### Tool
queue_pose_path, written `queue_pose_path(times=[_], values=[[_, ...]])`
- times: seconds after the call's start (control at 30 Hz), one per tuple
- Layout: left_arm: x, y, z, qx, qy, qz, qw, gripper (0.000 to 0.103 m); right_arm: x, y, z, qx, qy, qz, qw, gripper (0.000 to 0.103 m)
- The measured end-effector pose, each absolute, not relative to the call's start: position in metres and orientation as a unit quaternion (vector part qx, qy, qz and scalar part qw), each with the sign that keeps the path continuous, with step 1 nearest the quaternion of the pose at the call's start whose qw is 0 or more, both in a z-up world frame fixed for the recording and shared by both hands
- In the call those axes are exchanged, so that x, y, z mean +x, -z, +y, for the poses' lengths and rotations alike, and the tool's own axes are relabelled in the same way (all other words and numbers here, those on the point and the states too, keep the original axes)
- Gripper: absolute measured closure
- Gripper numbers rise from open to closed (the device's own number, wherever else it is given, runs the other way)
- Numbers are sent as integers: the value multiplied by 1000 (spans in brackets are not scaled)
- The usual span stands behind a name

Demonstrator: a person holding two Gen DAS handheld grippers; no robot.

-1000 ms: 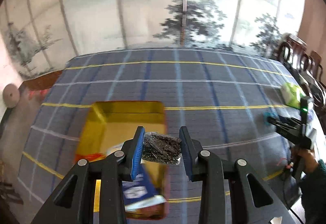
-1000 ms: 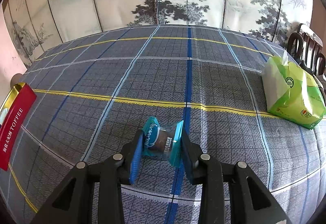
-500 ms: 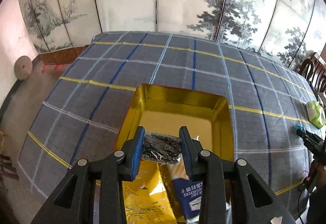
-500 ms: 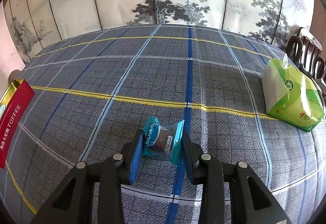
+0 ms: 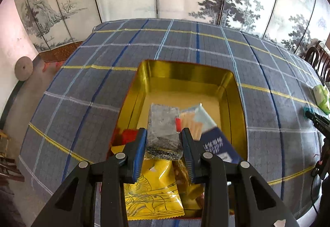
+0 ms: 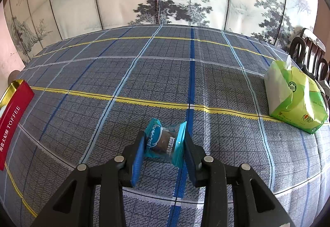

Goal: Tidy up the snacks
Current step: 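Open the left tool and withdraw it from the tin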

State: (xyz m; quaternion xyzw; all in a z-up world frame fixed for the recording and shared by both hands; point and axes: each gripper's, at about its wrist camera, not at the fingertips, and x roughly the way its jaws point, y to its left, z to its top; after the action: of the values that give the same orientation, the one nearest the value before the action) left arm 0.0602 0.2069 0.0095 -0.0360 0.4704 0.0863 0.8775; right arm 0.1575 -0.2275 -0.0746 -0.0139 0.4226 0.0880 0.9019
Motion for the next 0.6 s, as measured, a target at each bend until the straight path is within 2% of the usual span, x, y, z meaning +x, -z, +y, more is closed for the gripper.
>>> queue_pose_path(times=[0.6], values=[[59, -6, 207, -34, -89, 478, 873, 69, 157, 74, -227, -12, -84, 423, 902, 66]])
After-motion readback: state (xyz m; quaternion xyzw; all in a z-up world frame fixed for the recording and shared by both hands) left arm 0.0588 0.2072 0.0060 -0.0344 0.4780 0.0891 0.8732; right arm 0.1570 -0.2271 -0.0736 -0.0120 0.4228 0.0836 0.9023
